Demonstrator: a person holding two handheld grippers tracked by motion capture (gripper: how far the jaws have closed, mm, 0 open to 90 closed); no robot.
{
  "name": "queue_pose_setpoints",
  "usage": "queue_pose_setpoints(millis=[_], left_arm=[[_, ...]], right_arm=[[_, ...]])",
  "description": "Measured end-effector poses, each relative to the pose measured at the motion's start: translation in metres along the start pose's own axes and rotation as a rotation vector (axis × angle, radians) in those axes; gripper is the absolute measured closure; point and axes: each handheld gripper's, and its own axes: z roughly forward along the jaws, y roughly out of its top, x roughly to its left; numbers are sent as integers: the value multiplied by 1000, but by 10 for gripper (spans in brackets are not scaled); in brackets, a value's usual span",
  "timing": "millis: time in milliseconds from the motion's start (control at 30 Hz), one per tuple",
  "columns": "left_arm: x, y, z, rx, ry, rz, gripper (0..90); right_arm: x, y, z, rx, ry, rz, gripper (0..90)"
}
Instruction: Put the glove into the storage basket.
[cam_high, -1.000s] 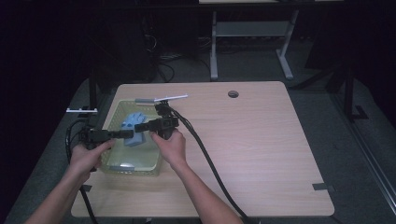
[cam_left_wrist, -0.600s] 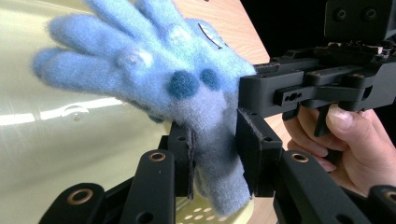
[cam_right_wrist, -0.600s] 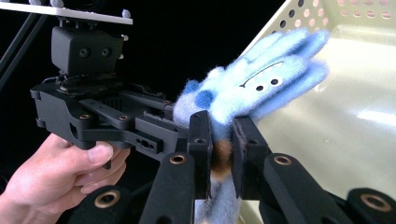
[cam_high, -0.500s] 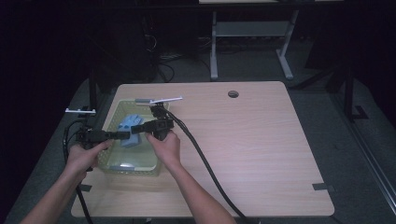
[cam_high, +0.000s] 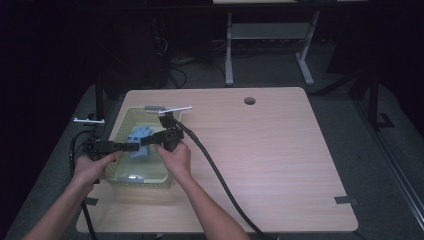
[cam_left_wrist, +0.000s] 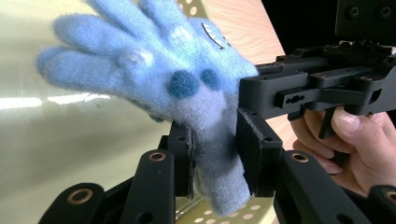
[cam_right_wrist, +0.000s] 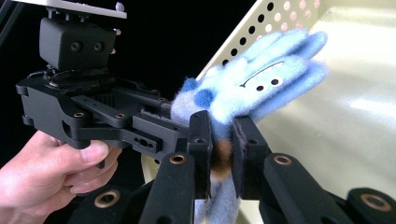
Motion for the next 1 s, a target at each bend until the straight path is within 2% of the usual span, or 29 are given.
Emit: queue_pose_setpoints(millis=[167,267,467,867,1000], left_arm=[[3,0,2,6,5,-6,673],[4,-1,3,15,20,-4,673],[8,-3,9,34,39,-13,671],[16,-7,16,67,69,-38,671],[17,-7,17,77,79,-30,671]], right_arm=[[-3,-1,3,-3,-1,-4,792],[-7,-4,6,-3,8,27,792],[-14,-9,9,-6,8,44,791],[-22,-15,19,17,-12,64,790],[-24,-17,22,22,-16,71,789]])
